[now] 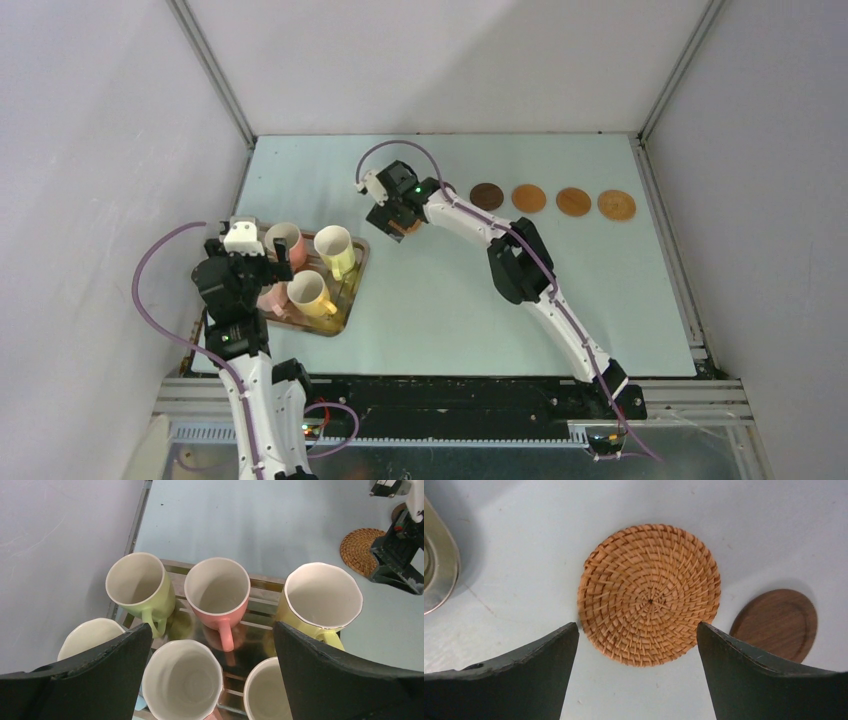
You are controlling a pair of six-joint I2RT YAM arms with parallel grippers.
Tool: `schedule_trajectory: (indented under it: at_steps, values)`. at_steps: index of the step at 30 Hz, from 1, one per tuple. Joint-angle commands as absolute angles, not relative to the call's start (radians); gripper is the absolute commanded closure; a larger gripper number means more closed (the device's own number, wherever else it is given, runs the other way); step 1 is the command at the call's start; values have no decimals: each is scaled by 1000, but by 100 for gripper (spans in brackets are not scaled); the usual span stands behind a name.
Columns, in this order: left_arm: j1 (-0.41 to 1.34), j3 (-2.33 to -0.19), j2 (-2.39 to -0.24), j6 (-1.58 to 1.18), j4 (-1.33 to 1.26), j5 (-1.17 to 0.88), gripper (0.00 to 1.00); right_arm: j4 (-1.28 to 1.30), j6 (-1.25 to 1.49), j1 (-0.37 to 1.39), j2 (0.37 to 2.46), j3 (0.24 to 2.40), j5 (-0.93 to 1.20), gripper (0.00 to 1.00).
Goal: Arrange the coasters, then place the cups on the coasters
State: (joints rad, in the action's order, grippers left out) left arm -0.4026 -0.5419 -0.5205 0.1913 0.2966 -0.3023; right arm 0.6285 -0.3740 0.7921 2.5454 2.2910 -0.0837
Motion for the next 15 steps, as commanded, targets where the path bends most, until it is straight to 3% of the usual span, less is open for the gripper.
schedule_trajectory:
  at_steps: [1,8,15]
  values:
    - [-414,-552,-527,188,260,-307,2,729,-316,764,2478,2354,28,8]
    - [-415,-556,-523,187,263,-299,2,651,-330,725,2298,2193,16,6]
    - [-414,-557,-516,185,265,-288,2,665,-365,732,2424,2248,-96,6]
